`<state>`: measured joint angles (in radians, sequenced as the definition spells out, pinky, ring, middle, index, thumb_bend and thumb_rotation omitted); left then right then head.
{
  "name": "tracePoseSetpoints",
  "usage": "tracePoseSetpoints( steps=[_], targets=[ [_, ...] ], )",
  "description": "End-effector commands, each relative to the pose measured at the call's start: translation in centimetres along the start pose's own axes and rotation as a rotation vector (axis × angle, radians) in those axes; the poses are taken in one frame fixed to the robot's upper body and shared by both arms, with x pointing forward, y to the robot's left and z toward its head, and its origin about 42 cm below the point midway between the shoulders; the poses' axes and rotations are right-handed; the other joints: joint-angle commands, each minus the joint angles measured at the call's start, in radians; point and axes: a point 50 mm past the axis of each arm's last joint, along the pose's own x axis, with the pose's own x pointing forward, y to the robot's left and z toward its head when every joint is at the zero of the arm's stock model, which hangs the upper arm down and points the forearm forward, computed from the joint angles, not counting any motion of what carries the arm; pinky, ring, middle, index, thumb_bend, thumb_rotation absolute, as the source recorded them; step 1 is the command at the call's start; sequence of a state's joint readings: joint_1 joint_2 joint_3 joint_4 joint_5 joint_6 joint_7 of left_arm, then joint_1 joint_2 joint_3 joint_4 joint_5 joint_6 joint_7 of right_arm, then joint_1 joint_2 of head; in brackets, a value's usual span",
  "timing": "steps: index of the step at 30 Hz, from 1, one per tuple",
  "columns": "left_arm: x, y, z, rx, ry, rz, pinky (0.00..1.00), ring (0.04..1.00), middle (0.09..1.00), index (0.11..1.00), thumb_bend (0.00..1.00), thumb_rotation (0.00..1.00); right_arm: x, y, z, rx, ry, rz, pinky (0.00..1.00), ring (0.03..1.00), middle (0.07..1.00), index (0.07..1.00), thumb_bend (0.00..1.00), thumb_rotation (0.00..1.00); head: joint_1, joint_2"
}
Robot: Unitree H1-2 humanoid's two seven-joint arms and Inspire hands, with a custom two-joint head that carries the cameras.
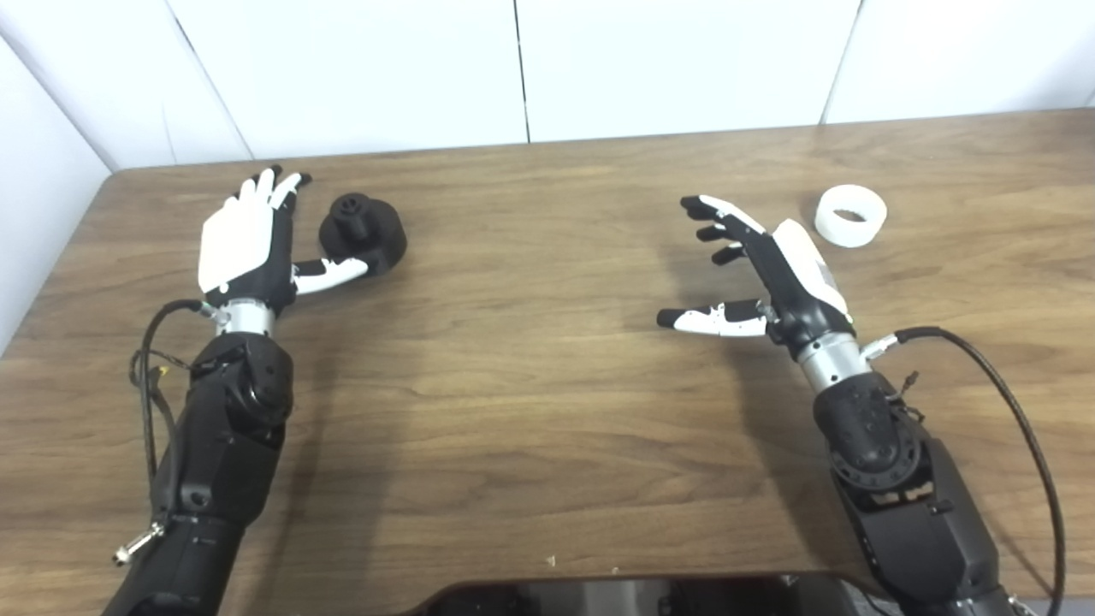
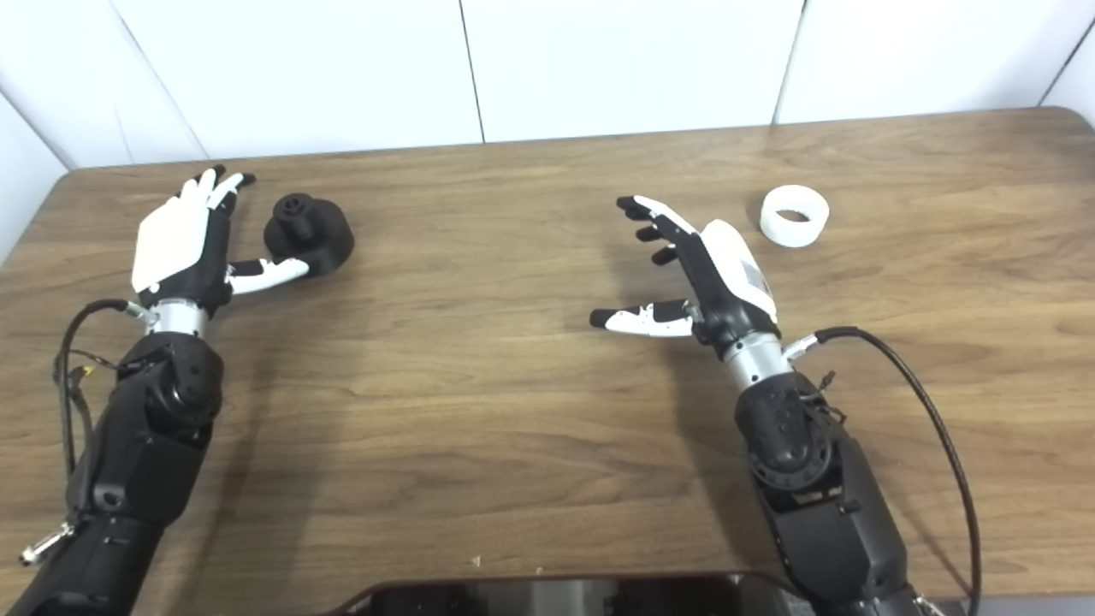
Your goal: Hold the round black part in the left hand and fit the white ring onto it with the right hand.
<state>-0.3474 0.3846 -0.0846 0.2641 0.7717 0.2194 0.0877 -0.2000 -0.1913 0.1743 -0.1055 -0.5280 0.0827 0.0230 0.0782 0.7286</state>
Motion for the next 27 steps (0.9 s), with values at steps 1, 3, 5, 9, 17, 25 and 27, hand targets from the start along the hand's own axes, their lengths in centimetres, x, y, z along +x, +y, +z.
tracePoseSetpoints(
  steps=[1,3,5,9,17,25,27],
  targets=[
    [1.8,3.6,1.2,0.01,-0.057,0.082,0.98,1.0,1.0,0.833,1.0,0.53,1.0,-1.3,1.8,-0.006,-0.093,-0.053,0.66,0.784,0.855,0.862,0.8,0.23,0.0,0.001],
    [1.9,3.5,1.3,0.012,-0.058,0.071,0.96,1.0,1.0,0.815,1.0,0.53,1.1,-1.4,1.8,-0.004,-0.095,-0.054,0.67,0.784,0.858,0.864,0.8,0.22,-0.002,0.001],
    [2.1,3.4,1.4,0.017,-0.056,0.061,0.96,1.0,1.0,0.81,1.0,0.53,1.1,-1.4,1.9,-0.003,-0.095,-0.055,0.67,0.784,0.86,0.867,0.8,0.22,-0.006,0.003],
    [2.5,3.1,1.4,0.023,-0.048,0.045,0.97,1.0,1.0,0.81,1.0,0.52,1.0,-1.6,1.9,-0.002,-0.096,-0.056,0.66,0.788,0.867,0.868,0.79,0.22,-0.01,0.009],
    [3.2,2.7,1.6,0.038,-0.057,0.045,0.96,1.0,1.0,0.811,1.0,0.55,0.5,-2.0,1.7,0.006,-0.09,-0.059,0.66,0.792,0.876,0.87,0.79,0.21,-0.014,0.012],
    [3.8,2.2,1.4,0.054,-0.048,0.043,0.96,1.0,1.0,0.825,1.0,0.56,0.1,-2.1,1.4,0.021,-0.082,-0.057,0.64,0.785,0.879,0.873,0.79,0.2,-0.015,0.016],
    [3.9,2.0,1.4,0.053,-0.042,0.04,0.97,1.0,1.0,0.833,1.0,0.55,0.0,-2.2,1.4,0.016,-0.086,-0.059,0.63,0.778,0.876,0.873,0.8,0.2,-0.017,0.017]
  ],
)
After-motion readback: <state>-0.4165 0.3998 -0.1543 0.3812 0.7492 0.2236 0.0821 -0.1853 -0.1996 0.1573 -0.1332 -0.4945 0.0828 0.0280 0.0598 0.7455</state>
